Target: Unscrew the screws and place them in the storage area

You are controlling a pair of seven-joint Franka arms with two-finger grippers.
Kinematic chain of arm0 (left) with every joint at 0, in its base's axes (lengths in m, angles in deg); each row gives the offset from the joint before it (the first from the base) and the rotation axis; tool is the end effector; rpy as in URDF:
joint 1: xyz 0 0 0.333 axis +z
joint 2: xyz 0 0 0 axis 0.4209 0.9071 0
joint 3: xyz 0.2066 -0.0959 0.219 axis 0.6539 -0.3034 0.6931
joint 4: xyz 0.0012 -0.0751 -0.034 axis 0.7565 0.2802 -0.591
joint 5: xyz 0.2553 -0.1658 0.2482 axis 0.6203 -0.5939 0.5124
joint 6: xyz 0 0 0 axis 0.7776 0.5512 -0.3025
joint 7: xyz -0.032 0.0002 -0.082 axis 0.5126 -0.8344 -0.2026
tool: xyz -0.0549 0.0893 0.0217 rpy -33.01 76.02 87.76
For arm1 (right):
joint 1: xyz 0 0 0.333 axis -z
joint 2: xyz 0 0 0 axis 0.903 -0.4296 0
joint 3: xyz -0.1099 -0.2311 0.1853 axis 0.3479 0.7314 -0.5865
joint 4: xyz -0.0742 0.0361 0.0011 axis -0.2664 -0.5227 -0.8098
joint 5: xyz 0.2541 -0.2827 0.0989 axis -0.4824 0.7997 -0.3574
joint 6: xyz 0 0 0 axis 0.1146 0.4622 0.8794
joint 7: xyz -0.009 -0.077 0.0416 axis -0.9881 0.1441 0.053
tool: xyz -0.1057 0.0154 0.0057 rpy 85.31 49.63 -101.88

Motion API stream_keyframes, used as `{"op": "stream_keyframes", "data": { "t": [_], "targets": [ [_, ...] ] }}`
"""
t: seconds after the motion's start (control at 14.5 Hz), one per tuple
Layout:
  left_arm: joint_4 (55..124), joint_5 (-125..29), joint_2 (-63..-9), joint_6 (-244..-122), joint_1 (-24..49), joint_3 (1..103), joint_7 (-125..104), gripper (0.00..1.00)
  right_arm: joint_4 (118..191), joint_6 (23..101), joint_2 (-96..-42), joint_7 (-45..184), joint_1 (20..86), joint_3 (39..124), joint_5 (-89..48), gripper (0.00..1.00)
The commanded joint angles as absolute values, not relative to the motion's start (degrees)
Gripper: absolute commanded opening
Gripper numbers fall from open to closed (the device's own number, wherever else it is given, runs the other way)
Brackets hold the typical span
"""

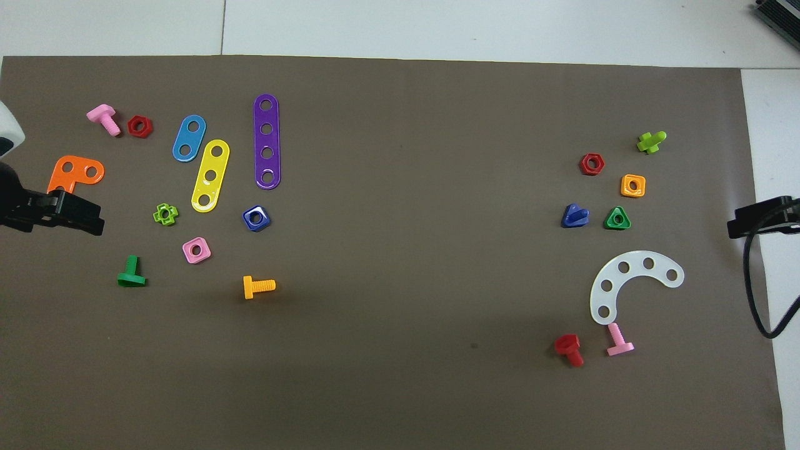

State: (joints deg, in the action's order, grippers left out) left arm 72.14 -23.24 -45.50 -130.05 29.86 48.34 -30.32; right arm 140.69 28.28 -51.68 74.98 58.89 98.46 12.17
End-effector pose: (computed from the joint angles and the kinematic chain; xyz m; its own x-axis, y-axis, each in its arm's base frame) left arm 0.5466 -0.0173 0.5961 0.9858 -0.1113 -0.1259 -0.1099 -0.9938 0.0179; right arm 0.5279 -0.0403 0.6413 0.9976 -0.0151 -0.0676 -0.0135 -0.9996 0.0239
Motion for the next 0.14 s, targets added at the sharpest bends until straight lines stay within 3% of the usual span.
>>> {"op": "stream_keyframes", "data": {
  "t": [0.0, 0.07],
  "targets": [
    [73.45, -24.18, -46.91, -129.95, 29.99, 48.30, -30.38, 1.00, 140.67, 28.11, -51.37, 74.23, 59.28, 98.22, 11.16, 1.00],
    [73.45, -24.18, -46.91, -130.04, 29.99, 48.39, -30.38, 1.00, 140.76, 28.11, -51.36, 74.23, 59.28, 98.22, 11.16, 1.00]
  ]
}}
